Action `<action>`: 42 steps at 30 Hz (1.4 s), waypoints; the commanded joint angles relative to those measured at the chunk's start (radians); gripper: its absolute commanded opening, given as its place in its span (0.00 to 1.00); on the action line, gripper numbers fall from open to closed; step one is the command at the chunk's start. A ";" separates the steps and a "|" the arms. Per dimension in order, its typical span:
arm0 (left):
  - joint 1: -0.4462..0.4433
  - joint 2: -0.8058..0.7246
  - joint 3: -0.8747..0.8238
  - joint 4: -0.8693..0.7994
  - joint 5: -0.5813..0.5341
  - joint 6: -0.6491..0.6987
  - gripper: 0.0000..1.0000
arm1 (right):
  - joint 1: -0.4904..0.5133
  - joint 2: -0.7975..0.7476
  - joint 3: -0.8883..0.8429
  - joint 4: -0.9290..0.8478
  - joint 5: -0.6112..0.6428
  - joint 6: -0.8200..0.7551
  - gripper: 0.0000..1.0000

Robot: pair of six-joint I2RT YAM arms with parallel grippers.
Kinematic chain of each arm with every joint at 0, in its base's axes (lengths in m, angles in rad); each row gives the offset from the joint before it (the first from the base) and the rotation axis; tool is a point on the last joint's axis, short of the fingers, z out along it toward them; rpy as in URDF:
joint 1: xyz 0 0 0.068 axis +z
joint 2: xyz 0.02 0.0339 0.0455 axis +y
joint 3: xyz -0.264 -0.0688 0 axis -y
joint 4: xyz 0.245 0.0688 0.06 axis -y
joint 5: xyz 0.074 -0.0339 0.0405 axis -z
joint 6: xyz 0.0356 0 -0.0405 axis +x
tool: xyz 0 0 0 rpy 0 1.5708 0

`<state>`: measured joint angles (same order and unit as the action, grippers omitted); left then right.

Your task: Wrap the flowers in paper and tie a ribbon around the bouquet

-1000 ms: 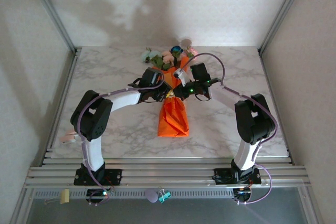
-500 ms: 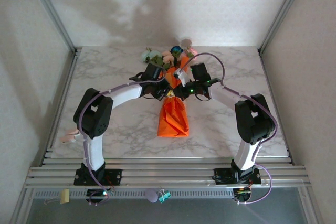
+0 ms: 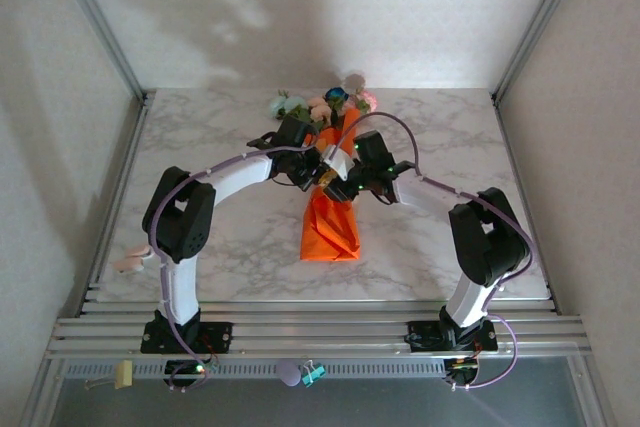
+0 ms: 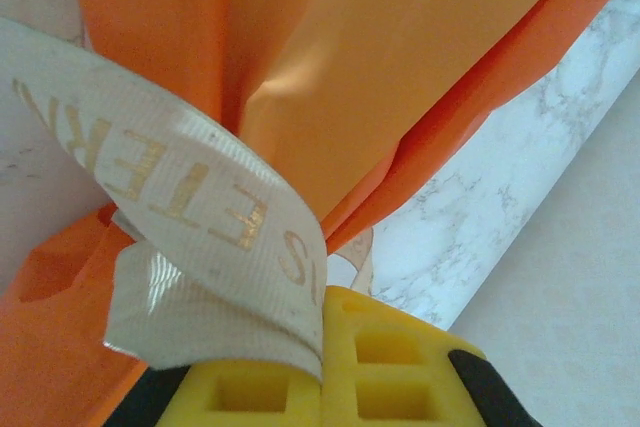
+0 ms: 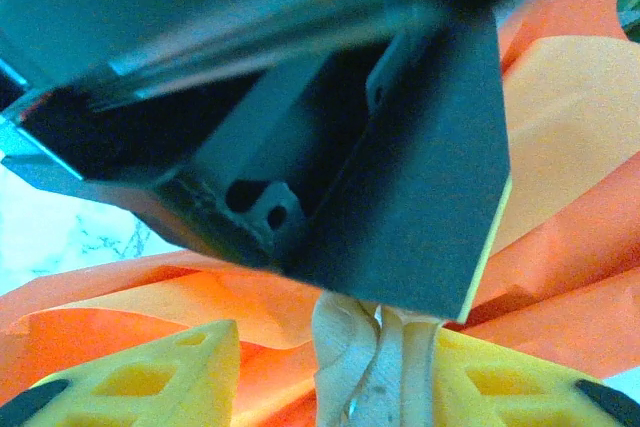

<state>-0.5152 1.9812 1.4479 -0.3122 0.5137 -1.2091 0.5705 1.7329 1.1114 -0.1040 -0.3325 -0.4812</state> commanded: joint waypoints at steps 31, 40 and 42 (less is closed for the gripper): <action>0.026 -0.058 0.030 -0.037 -0.004 -0.006 0.45 | -0.052 0.119 0.177 -0.159 -0.110 0.115 0.00; 0.026 -0.108 -0.023 -0.036 -0.049 -0.002 0.50 | -0.082 0.202 0.259 -0.204 -0.164 0.237 0.00; 0.026 -0.119 -0.021 -0.040 -0.072 0.018 0.48 | -0.091 0.216 0.276 -0.213 -0.172 0.266 0.00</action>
<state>-0.4953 1.9049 1.4384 -0.3347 0.4957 -1.2121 0.4965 1.9244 1.3449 -0.2810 -0.4652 -0.2844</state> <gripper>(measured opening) 0.488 0.061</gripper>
